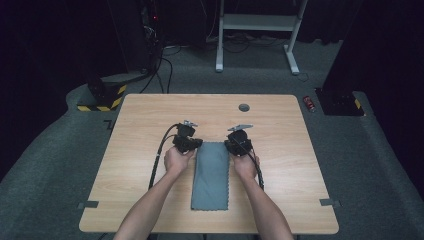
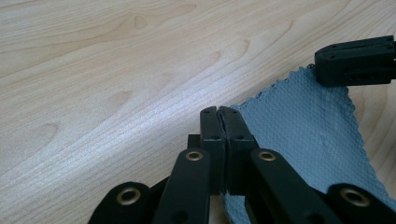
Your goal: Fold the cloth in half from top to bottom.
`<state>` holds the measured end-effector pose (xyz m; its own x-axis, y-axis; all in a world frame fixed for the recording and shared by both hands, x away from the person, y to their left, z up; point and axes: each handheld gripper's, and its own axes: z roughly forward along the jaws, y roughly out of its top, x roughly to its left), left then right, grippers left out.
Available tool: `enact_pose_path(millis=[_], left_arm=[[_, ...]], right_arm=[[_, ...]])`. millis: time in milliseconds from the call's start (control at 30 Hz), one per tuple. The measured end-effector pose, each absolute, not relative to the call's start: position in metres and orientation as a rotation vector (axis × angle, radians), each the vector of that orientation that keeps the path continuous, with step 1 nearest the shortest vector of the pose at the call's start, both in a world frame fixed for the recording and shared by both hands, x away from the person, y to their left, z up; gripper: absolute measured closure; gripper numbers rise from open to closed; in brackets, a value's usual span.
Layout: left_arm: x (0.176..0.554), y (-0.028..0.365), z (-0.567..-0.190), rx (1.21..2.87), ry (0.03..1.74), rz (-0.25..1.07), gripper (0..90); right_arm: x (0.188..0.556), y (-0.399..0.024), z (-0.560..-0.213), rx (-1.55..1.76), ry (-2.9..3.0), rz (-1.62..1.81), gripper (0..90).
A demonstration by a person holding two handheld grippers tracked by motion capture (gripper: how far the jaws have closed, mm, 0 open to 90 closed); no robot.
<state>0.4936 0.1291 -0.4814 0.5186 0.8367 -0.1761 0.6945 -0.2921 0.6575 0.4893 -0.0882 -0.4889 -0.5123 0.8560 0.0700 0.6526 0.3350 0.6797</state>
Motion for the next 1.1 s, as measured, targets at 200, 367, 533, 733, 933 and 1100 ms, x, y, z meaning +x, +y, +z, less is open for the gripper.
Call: enact_pose_path(millis=[200, 367, 533, 733, 933, 1100], left_arm=[[0.5, 0.13, -0.472, 2.049, 1.242, 0.266, 88.9], [0.502, 0.13, -0.466, 2.025, 1.248, 0.27, 88.9], [0.507, 0.132, -0.455, 1.988, 1.237, 0.279, 88.9], [0.504, 0.129, -0.456, 2.02, 1.225, 0.273, 88.9], [0.497, 0.128, -0.457, 2.069, 1.178, 0.279, 88.9], [0.491, 0.125, -0.458, 2.092, 1.166, 0.282, 88.9]], right_arm=[[0.495, -0.089, -0.478, 1.335, 2.291, 0.973, 88.9], [0.5, -0.091, -0.469, 1.339, 2.277, 0.99, 88.9], [0.505, -0.089, -0.457, 1.316, 2.268, 0.981, 88.9], [0.503, -0.092, -0.456, 1.31, 2.271, 0.988, 88.9], [0.495, -0.093, -0.46, 1.308, 2.281, 0.995, 88.9], [0.49, -0.094, -0.465, 1.311, 2.287, 1.001, 88.8]])
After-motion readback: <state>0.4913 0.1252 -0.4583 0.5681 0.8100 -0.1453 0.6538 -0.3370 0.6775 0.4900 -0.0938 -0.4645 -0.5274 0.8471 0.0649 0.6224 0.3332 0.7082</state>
